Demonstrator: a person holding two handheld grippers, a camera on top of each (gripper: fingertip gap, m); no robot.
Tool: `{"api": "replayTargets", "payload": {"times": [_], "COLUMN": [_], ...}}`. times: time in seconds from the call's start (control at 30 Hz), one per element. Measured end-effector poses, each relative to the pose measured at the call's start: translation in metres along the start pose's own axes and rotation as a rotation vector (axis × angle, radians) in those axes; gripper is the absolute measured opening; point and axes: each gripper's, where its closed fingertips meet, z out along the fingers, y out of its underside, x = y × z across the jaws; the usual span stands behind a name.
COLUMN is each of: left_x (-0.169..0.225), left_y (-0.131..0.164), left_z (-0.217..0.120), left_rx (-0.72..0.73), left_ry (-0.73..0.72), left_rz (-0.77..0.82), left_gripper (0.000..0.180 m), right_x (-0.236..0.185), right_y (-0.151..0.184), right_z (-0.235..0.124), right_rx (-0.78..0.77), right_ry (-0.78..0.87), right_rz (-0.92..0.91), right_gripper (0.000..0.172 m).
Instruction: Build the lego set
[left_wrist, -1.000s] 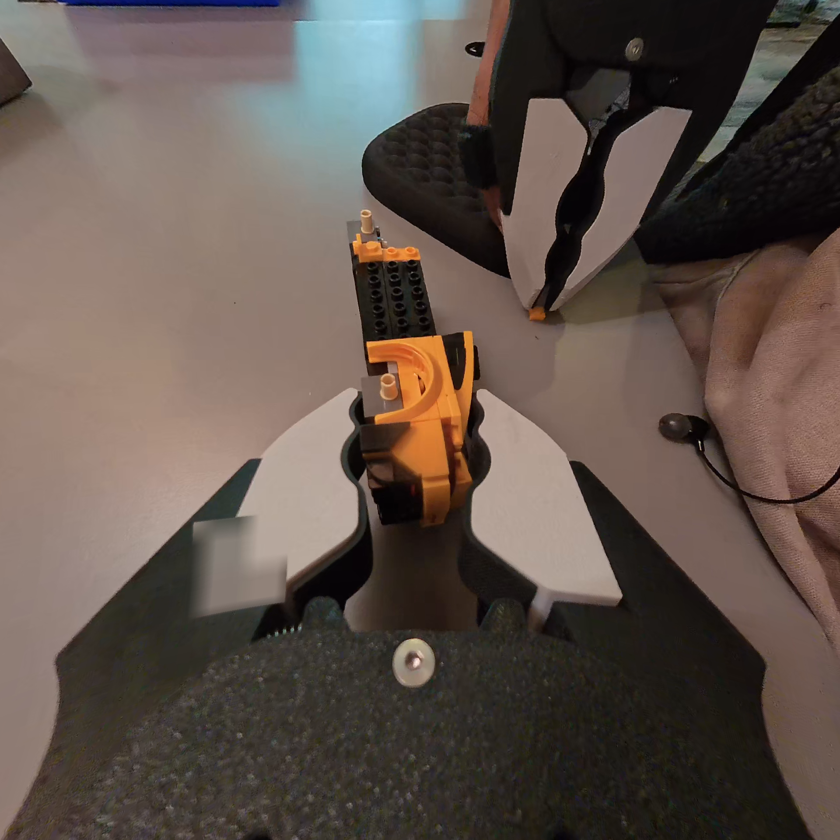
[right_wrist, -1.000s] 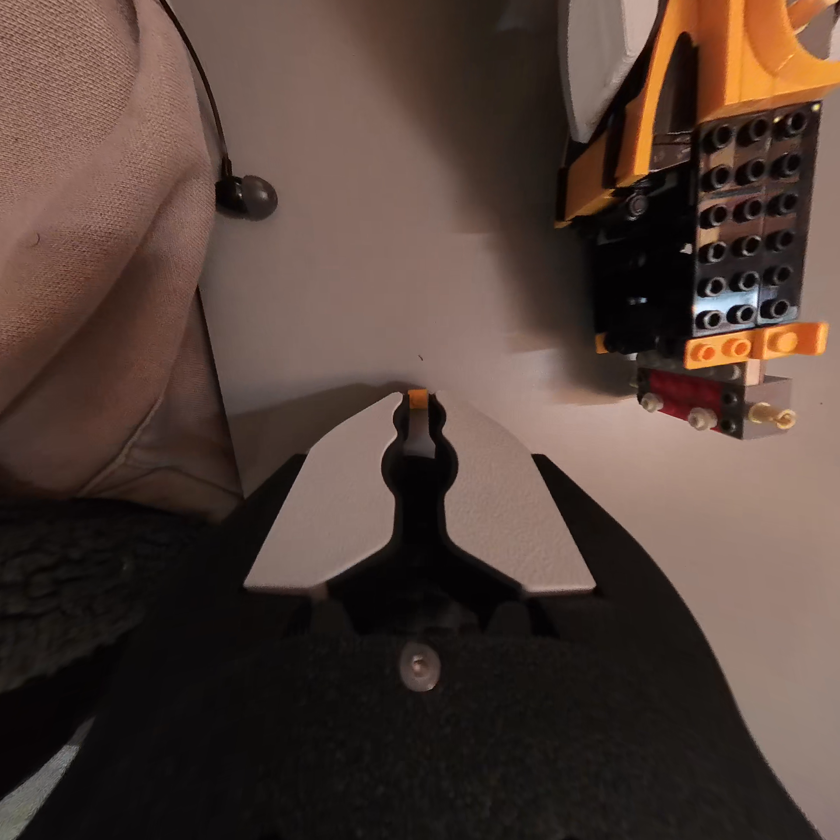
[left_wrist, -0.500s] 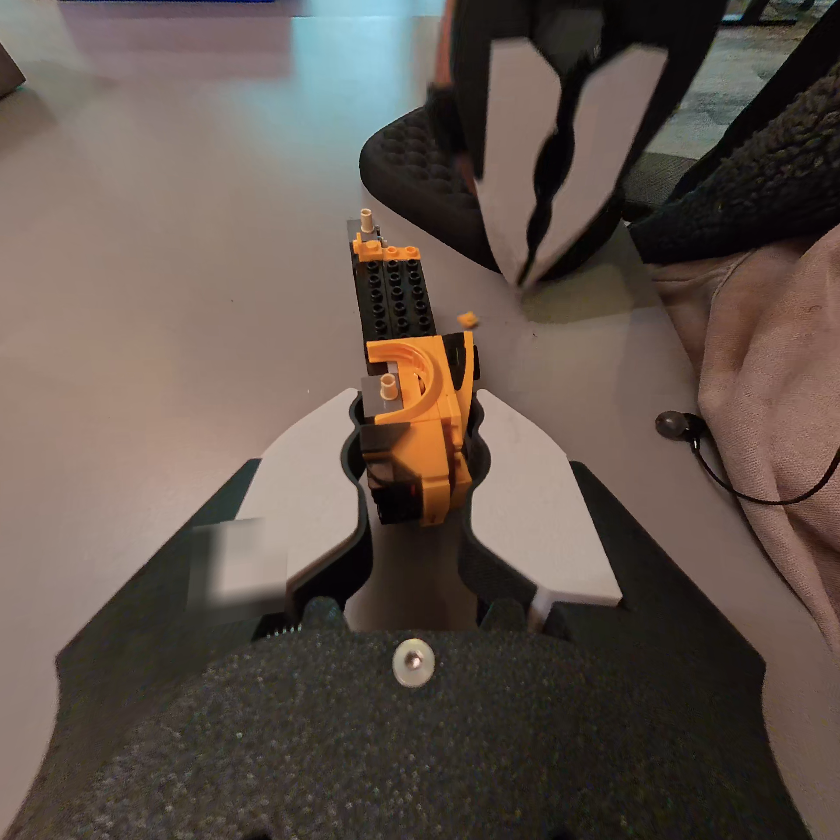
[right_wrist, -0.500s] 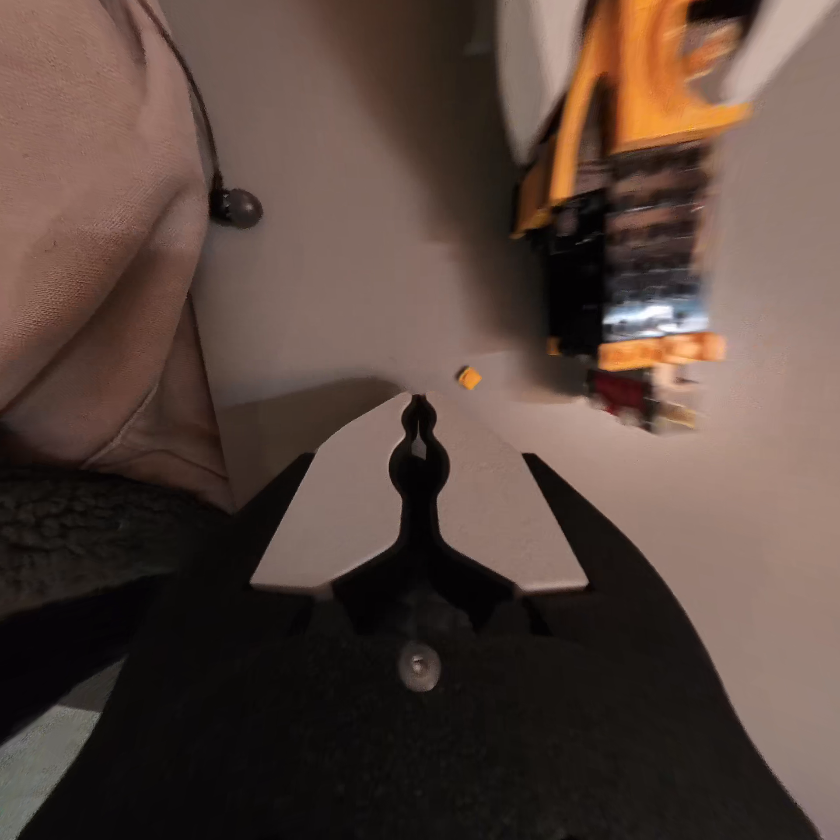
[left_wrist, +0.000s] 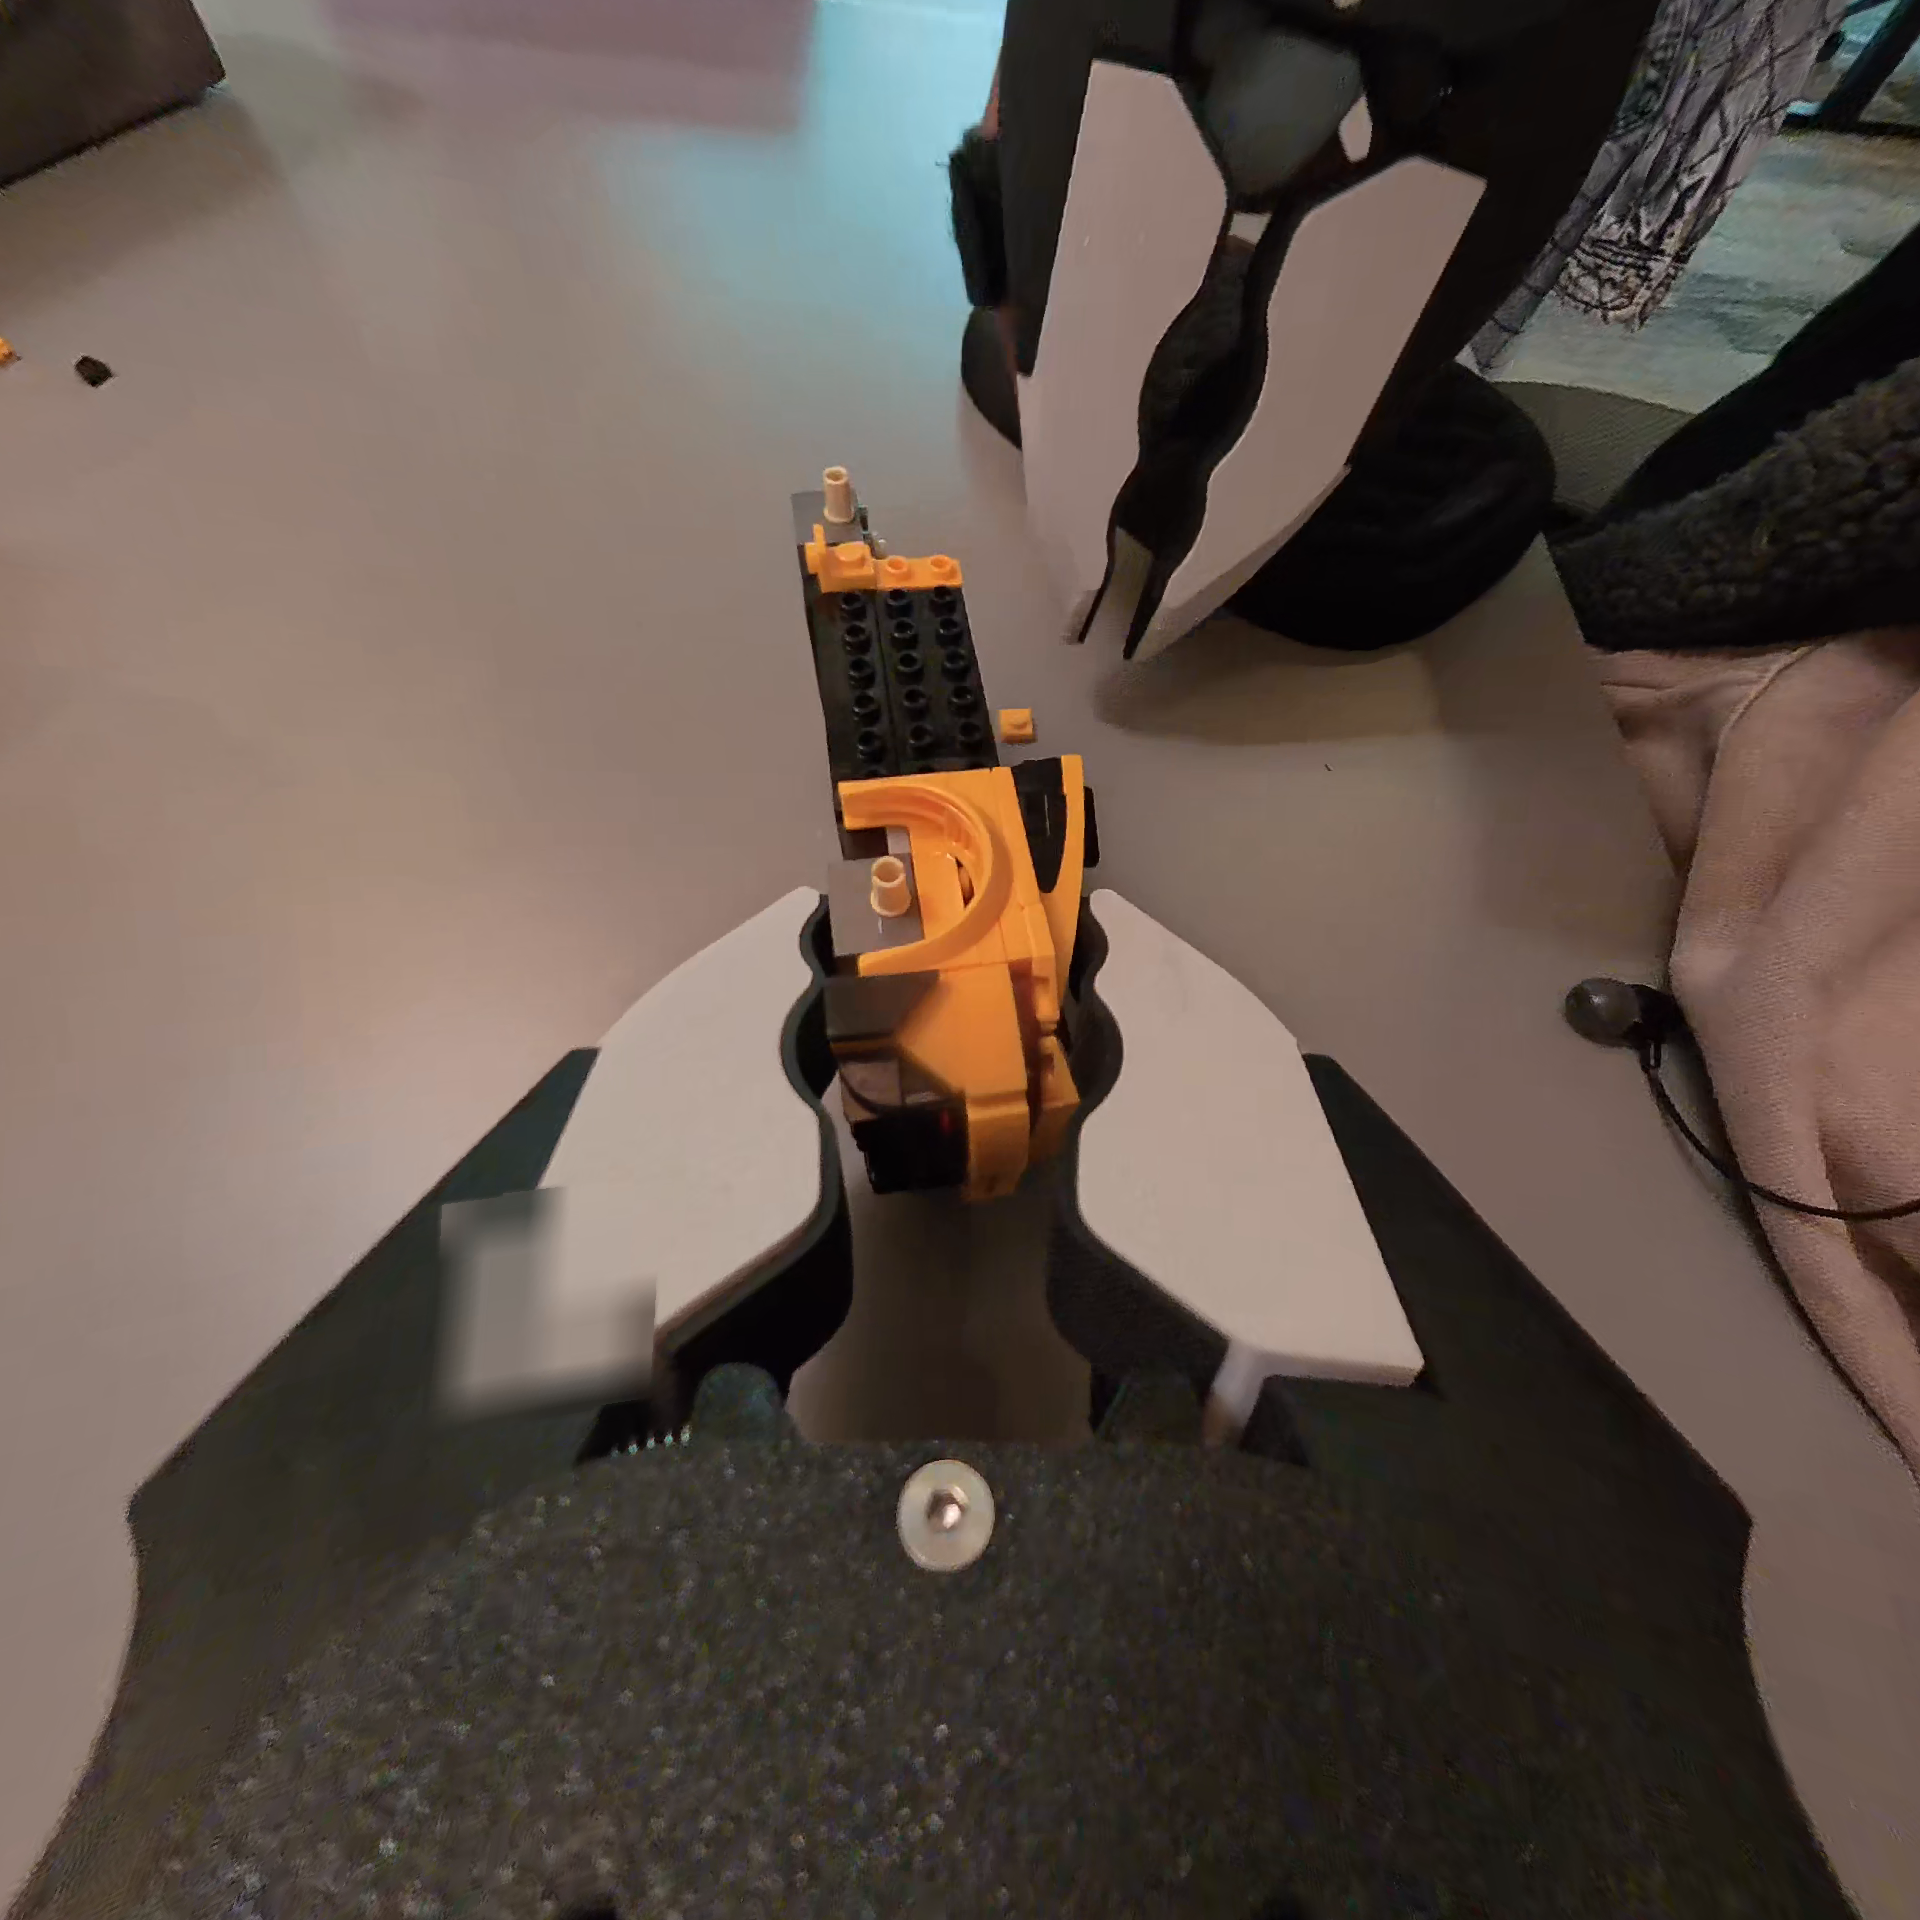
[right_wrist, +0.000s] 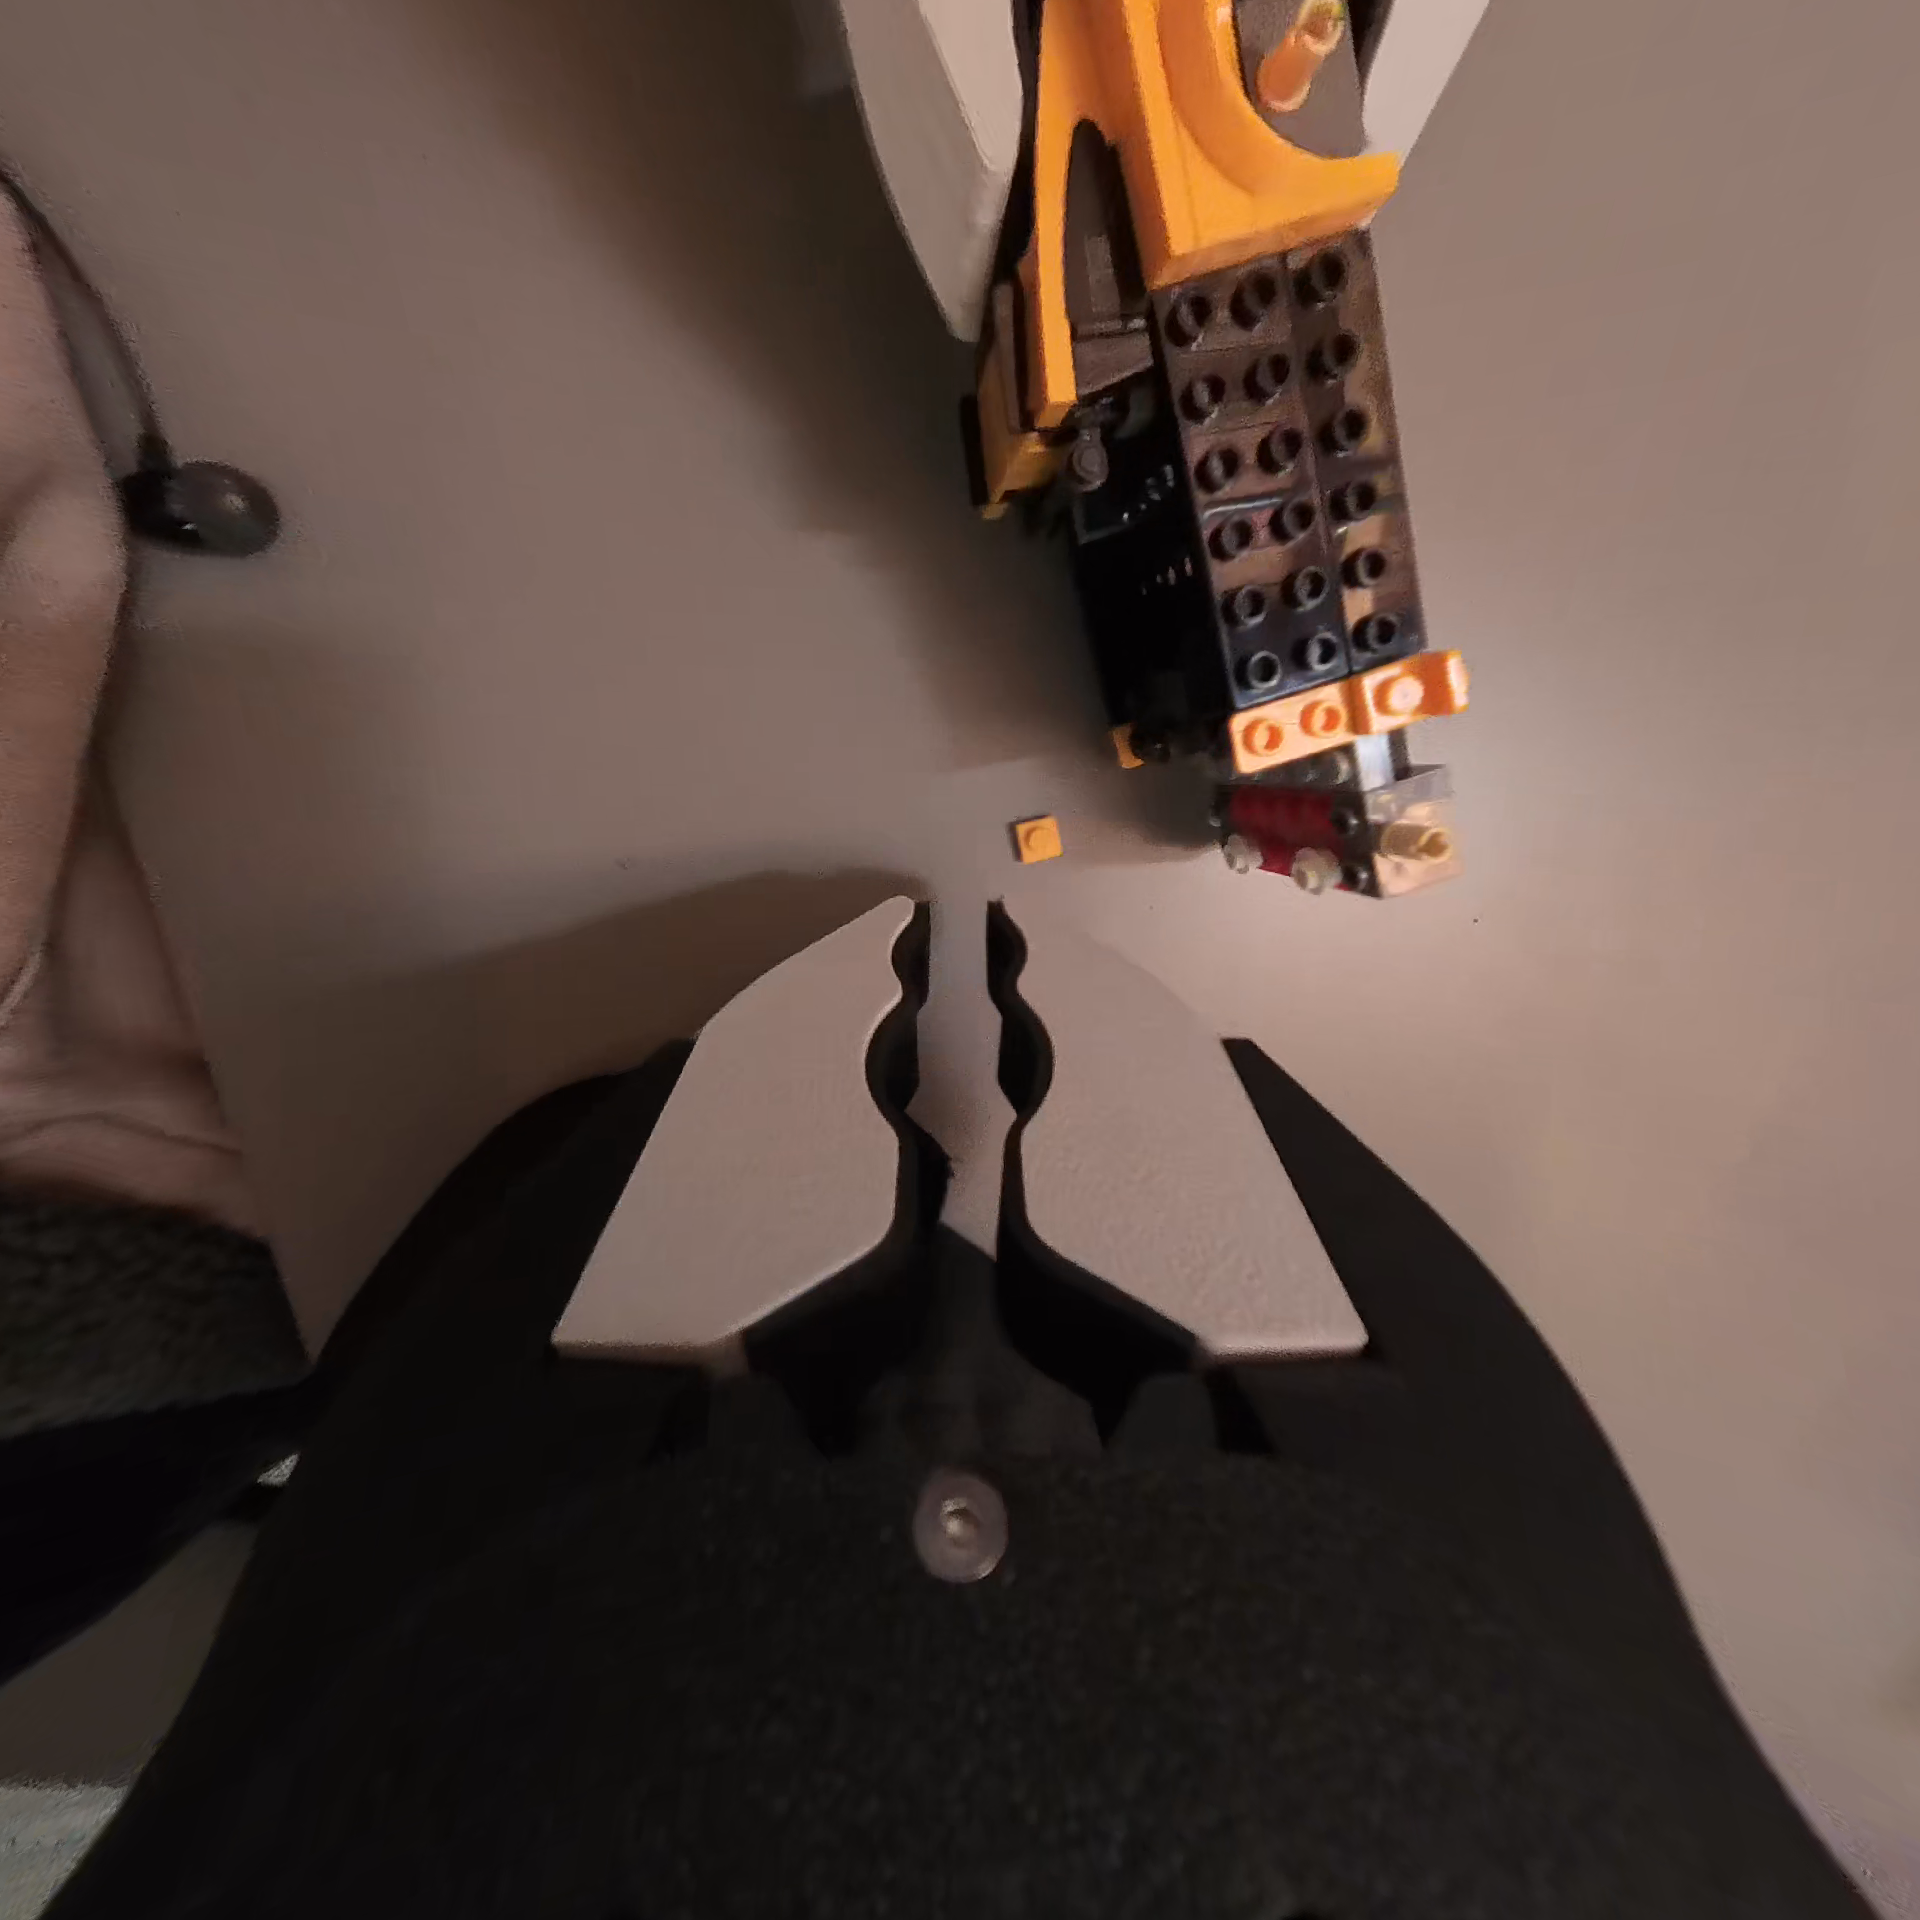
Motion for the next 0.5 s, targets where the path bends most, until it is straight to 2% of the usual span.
{"api": "replayTargets", "payload": {"times": [0.03,0.5], "left_x": [-0.001,-0.007], "left_y": [0.0,0.002], "left_z": [0.0,-0.002], "left_rx": [0.001,-0.004], "left_ry": [-0.001,0.001], "left_rz": [-0.005,-0.025], "left_gripper": [0.043,0.043], "right_x": [0.002,0.014], "right_y": [0.0,-0.004], "right_z": [0.003,0.024], "right_rx": [0.009,0.004], "right_ry": [0.006,-0.096], "right_rz": [0.001,-0.092], "right_gripper": [0.011,0.011]}}
